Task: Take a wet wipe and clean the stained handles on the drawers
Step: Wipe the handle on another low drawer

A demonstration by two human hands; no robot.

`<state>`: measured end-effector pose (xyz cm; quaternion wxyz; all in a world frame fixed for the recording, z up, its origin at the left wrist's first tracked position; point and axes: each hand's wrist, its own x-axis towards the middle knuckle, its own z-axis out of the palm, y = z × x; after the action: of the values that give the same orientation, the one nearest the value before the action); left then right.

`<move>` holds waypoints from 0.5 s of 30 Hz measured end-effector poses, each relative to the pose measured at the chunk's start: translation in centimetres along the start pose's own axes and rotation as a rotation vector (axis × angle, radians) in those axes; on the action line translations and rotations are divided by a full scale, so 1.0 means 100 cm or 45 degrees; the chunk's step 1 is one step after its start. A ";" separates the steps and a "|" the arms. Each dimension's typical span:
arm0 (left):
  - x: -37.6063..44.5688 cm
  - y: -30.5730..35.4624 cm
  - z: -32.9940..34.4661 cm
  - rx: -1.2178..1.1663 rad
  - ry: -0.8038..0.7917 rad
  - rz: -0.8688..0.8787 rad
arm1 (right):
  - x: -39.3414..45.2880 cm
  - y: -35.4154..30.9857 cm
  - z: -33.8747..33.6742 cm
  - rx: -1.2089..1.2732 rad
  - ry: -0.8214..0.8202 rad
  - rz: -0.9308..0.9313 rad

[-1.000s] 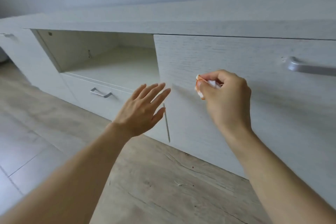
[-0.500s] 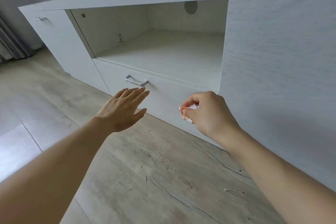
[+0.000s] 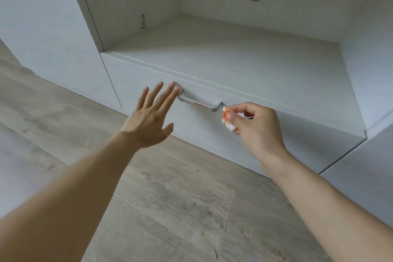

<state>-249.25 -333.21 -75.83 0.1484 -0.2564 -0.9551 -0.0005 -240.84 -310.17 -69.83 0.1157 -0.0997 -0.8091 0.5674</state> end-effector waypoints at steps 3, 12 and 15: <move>0.009 -0.006 0.023 -0.209 0.141 0.055 | 0.013 -0.004 0.015 0.029 0.141 -0.044; 0.018 0.006 0.060 -0.516 0.406 0.016 | 0.013 0.014 0.054 0.087 0.467 -0.090; 0.021 0.005 0.064 -0.529 0.449 0.035 | 0.016 0.018 0.063 0.039 0.526 -0.163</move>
<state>-252.60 -331.26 -81.41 0.2566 -0.2903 -0.8903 -0.2392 -244.17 -314.73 -73.47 0.3164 -0.1603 -0.7641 0.5388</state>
